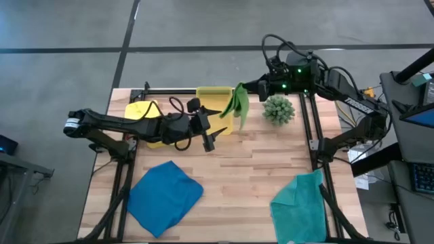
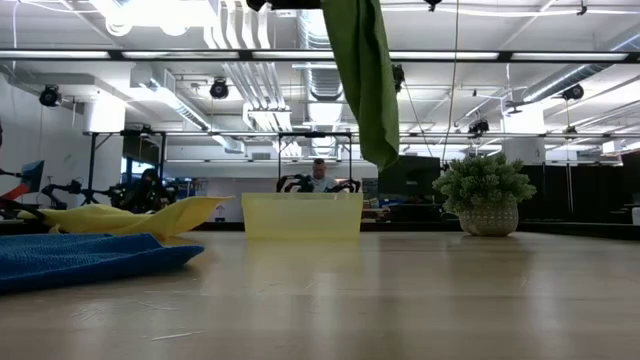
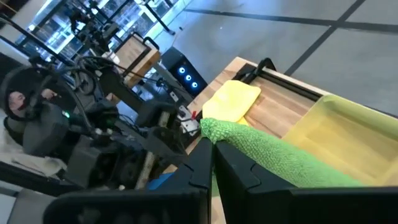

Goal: Fold microfiber towels
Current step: Fold the green microfiber cloth

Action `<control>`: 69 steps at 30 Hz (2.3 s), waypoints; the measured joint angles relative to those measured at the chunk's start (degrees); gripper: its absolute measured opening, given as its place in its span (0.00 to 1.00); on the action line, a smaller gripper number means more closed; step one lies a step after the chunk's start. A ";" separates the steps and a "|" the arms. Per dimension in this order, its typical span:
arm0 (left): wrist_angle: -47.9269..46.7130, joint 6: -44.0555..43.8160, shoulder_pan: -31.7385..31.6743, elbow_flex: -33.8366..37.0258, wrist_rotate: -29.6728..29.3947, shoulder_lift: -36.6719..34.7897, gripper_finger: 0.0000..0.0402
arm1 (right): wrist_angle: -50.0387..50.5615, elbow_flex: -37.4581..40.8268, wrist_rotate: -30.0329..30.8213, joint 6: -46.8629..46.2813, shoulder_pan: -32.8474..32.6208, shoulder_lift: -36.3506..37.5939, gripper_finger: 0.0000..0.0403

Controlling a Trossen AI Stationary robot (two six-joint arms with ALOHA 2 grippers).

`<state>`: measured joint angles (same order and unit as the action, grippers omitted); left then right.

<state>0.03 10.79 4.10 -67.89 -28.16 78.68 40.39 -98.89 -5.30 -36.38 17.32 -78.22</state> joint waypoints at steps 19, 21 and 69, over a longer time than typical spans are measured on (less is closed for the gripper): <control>-0.04 -0.60 -0.66 -1.02 -9.08 -0.11 0.04 | 3.80 0.00 -4.79 3.67 -0.02 0.07 0.02; -0.24 1.72 -0.66 -1.02 -9.53 -2.07 0.03 | 7.06 0.00 -5.72 6.37 -0.02 0.13 0.02; -29.80 -5.23 -6.39 -14.17 7.09 -5.92 0.19 | 22.23 -9.72 6.99 16.85 -11.58 0.34 0.02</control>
<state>-29.77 5.56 -2.28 -82.05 -21.07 72.76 62.62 -108.61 1.69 -19.53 5.74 -77.88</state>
